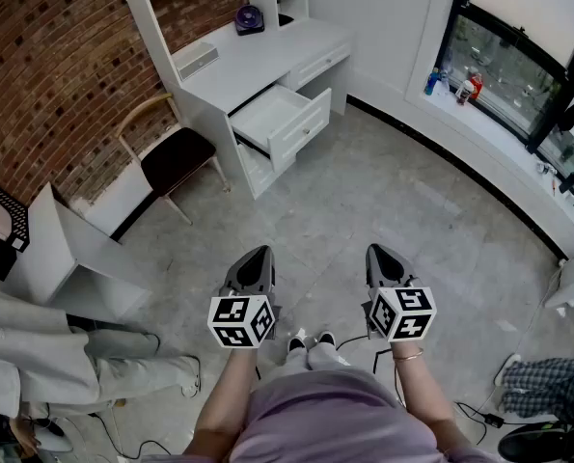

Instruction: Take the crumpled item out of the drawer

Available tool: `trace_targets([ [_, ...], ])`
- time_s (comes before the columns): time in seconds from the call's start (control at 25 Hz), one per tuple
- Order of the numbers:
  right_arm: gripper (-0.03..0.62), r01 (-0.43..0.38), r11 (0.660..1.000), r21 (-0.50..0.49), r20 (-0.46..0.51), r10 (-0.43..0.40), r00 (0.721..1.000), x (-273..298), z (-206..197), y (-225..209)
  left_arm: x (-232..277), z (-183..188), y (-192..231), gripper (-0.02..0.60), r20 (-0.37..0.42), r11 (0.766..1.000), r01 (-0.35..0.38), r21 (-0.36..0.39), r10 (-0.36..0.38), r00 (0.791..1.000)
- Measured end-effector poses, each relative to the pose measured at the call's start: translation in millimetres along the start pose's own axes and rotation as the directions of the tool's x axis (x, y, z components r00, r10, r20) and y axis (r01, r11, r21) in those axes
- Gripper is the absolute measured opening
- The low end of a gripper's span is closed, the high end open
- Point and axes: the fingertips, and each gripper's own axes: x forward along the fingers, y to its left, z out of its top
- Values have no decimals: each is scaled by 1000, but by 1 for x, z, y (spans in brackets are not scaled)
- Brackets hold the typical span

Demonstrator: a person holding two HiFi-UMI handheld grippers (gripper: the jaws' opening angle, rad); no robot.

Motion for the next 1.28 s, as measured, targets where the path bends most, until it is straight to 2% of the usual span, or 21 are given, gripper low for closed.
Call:
trace_targets([
  [0.44,0,-11,1000,12,-5,12,1000,-4,-1,-1,0,2,-6,-8,4,1000,0,2,0,1000],
  [0.84,2,-27,999,26,-18,28,999,6,-3,-21,18,5,-15,-6,7,1000,-7,19,6,1000],
  [0.92,2,-29,999,27,-14,29,999,9,0,-25,23,6,-15,38,11,1000,-13,18,13,1000],
  [1.16,18,-43,998,34,-1,43,999,10,3,-41,33,8,-22,119,27,999,-30,40,29,999],
  [1.28,29,-45,998,46,-6,46,999,17,1,-47,40,11,-18,141,32,998,-37,45,35,999],
])
